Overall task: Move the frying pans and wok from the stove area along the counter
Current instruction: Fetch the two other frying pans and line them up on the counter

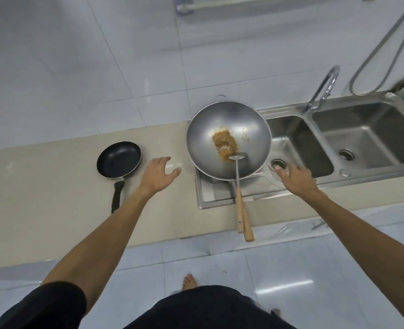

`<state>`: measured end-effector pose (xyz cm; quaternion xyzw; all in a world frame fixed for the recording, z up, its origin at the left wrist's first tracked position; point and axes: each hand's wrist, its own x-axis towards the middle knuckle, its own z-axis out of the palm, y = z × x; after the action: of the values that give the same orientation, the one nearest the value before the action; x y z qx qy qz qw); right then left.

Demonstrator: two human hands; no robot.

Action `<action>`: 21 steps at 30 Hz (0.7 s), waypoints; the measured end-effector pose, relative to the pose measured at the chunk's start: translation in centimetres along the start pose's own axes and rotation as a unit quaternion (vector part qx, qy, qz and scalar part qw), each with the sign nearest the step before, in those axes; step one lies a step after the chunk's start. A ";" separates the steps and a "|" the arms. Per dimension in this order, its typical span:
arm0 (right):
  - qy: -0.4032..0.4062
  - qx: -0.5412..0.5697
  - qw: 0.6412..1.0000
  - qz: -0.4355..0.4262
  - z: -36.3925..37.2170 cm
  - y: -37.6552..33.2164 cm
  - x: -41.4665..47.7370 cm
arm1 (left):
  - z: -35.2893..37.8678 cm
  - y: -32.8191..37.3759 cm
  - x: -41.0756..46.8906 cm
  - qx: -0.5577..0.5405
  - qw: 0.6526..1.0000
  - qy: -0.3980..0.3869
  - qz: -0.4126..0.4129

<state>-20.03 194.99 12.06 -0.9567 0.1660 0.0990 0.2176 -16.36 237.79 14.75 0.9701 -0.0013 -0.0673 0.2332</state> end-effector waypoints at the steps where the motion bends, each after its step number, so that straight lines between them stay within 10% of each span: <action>1: 0.002 0.000 1.000 -0.003 -1.1 1.6 0.0 | 1.1 2.5 0.1 0.013 1.000 -0.009 0.013; 21: 0.014 -0.038 0.997 0.068 -17.9 37.9 1.1 | 23.6 45.6 2.4 0.112 0.958 -0.148 0.218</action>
<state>-30.62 154.44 13.12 -0.9521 0.2295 0.1064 0.1718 -15.78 186.37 14.31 0.9453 -0.2546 -0.1574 0.1294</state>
